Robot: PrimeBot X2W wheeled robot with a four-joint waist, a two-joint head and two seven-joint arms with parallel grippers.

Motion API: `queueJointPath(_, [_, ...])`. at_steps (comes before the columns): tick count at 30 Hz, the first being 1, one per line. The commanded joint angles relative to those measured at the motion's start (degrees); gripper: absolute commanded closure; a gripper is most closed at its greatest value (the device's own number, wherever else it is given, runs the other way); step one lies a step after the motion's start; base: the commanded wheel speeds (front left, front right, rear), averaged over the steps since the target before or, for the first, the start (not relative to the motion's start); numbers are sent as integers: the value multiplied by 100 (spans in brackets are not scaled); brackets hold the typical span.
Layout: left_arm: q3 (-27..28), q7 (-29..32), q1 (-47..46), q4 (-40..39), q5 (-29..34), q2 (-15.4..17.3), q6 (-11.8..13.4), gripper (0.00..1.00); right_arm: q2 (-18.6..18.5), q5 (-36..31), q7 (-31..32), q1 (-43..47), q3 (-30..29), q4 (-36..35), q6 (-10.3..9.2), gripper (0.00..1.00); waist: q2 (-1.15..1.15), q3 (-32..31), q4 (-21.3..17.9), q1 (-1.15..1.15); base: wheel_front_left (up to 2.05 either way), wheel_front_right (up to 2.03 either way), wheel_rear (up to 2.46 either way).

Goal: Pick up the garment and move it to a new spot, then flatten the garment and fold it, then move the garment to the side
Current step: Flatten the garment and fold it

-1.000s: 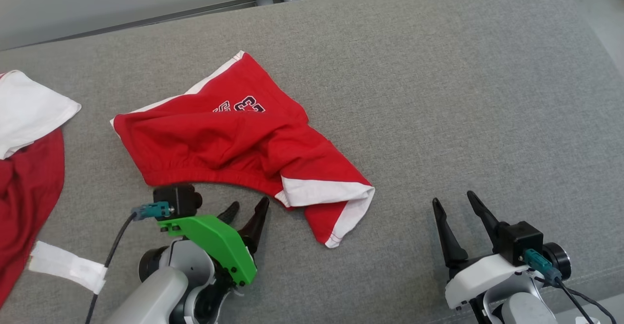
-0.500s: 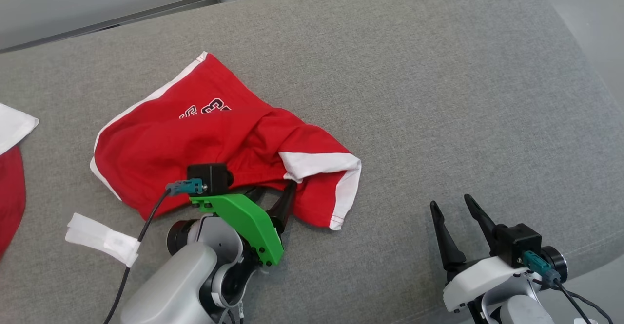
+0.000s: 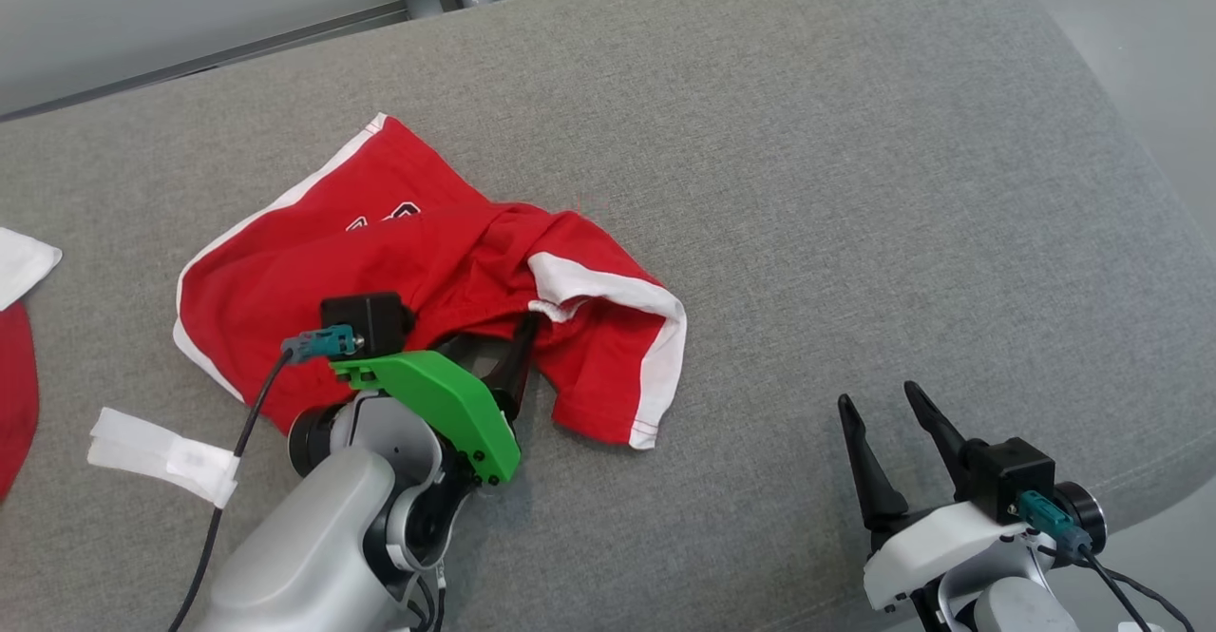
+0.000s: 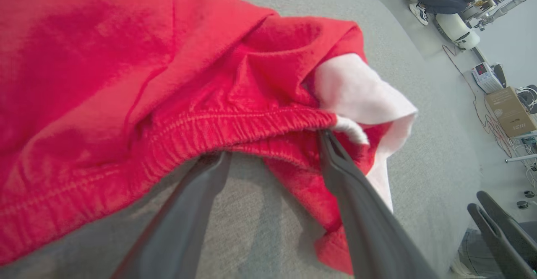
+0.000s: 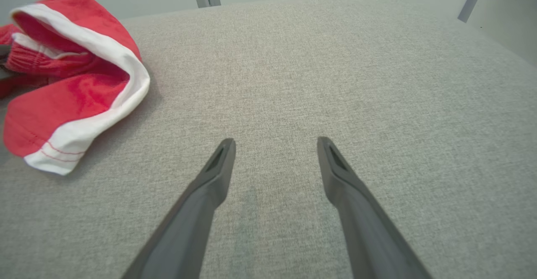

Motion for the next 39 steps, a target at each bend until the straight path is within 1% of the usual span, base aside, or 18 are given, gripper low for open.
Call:
queueJointPath(1, [-23,30,33,46,-25,37,-83,51,-13,-3,-20,41,-12,9,0,0,12,5,18,0,0,0,0])
queueJointPath(2, [-54,54,28,87,-26,43,-134,100,-14,-7,-20,42,-12,9,0,0,12,7,27,0,0,0,0])
queueJointPath(5, [-108,48,5,197,-4,26,-266,100,-13,-19,-20,11,3,12,0,0,12,10,43,0,0,0,0])
queueJointPath(8, [-63,-68,-36,225,-4,-19,-308,100,-14,-33,-20,6,-14,13,0,0,12,-13,64,0,0,0,0])
queueJointPath(11, [9,-170,-92,26,70,135,-281,100,-14,-52,-20,74,-70,-15,0,0,12,-33,121,0,0,0,0])
queueJointPath(15, [86,-30,-177,-720,126,451,-220,100,-13,-55,-20,161,-98,-30,0,0,12,-51,252,0,0,0,0])
queueJointPath(19, [221,125,-248,-1659,96,703,-30,100,-14,23,-20,149,-51,-8,0,0,12,-68,344,0,0,0,0])
queueJointPath(22, [319,222,-206,-2278,35,825,140,100,-15,69,-20,110,-2,-11,0,0,12,-83,381,0,0,0,0])
queueJointPath(24, [342,311,-28,-2666,9,985,256,100,-15,82,-20,102,6,-4,0,0,12,-99,401,0,0,0,0])
queueJointPath(28, [328,507,570,-3311,-25,1571,492,100,-15,63,-20,149,-72,-18,0,0,12,-90,480,0,0,0,0])
queueJointPath(32, [439,432,1395,-3527,-130,2129,737,100,-13,-57,-20,261,-189,14,0,0,12,-73,687,0,0,0,0])
queueJointPath(33, [439,432,1395,-3527,-130,2129,737,100,-13,-57,-20,261,-189,14,0,0,12,-73,687,0,0,0,0])
queueJointPath(34, [527,296,1772,-3521,-280,2221,788,100,-14,-122,-20,271,-226,14,0,0,12,-63,798,0,0,0,0])
queueJointPath(35, [527,296,1772,-3521,-280,2221,788,100,-14,-122,-20,271,-226,14,0,0,12,-63,798,0,0,0,0])
queueJointPath(36, [610,148,2106,-3415,-357,2339,824,100,-14,-189,-20,253,-241,10,0,0,12,-52,904,0,0,0,0])
queueJointPath(39, [743,-71,2541,-3152,-617,2312,831,100,-15,-288,-20,194,-255,4,0,0,12,-68,1041,0,0,0,0])
